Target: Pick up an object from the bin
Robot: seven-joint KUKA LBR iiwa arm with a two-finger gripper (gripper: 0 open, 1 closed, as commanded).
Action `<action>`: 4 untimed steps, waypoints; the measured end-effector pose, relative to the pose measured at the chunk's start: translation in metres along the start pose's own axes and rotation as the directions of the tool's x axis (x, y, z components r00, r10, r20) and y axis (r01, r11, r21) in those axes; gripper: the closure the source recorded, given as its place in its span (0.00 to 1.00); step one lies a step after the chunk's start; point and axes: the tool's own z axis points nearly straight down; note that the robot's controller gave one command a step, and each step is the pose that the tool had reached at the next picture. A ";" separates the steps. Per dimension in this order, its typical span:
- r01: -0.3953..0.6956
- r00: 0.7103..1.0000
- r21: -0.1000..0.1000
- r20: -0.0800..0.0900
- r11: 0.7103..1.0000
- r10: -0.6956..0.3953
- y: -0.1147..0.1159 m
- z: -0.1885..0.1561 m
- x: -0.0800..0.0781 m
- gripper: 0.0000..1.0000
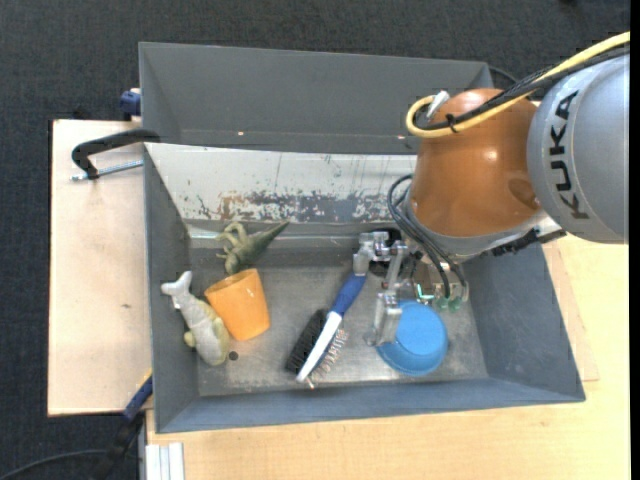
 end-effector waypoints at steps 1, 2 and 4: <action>0.304 0.953 0.001 0.000 0.953 -0.304 0.052 0.109 0.007 0.00; 0.453 0.892 0.004 0.005 0.892 -0.453 0.032 0.136 0.008 0.00; 0.533 0.846 0.010 0.018 0.846 -0.533 0.021 0.025 -0.009 1.00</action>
Offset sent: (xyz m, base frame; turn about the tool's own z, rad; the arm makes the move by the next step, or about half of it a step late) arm -0.0065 0.0509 -0.1081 -0.3067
